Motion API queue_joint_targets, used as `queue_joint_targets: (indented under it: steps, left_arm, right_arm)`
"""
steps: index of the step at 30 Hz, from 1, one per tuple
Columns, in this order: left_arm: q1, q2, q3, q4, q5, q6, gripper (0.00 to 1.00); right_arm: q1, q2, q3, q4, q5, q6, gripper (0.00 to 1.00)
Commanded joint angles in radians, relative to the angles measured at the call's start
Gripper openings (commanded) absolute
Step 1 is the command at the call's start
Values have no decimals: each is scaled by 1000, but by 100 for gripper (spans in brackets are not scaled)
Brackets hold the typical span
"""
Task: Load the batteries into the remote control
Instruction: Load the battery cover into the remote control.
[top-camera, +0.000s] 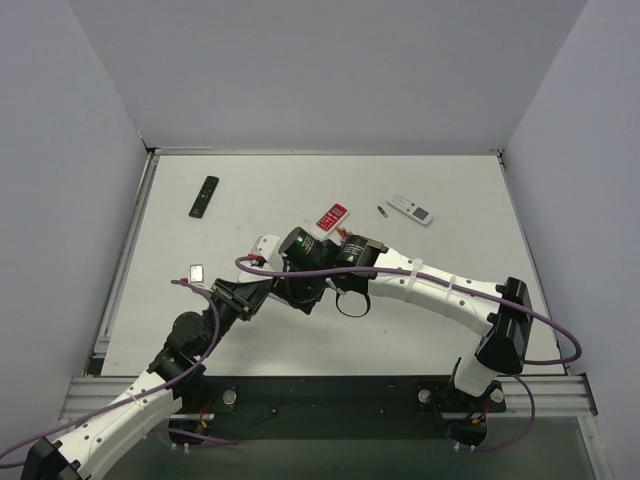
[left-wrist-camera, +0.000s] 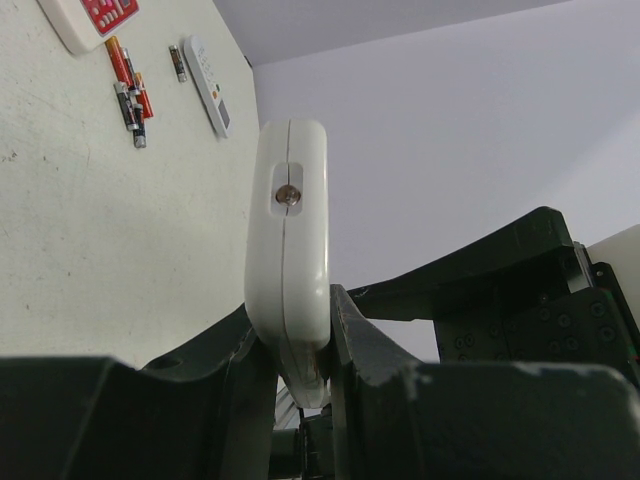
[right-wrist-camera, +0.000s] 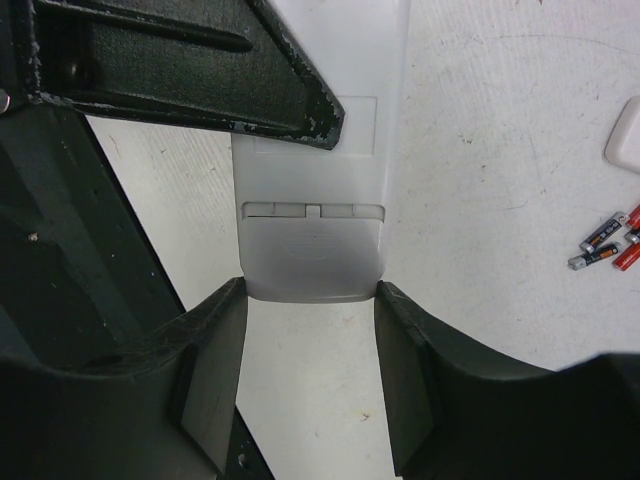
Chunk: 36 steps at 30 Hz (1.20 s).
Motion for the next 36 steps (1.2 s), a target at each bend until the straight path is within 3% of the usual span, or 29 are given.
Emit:
queue_joint_targets:
  steps: [1, 36]
  left_arm:
    - [-2, -16, -149, 103, 34, -3, 0]
    - [-2, 41, -115, 65, 38, 29, 0]
  right_arm:
    - [-15, 31, 38, -17, 18, 8, 10]
    - [-1, 90, 144, -154, 31, -10, 14]
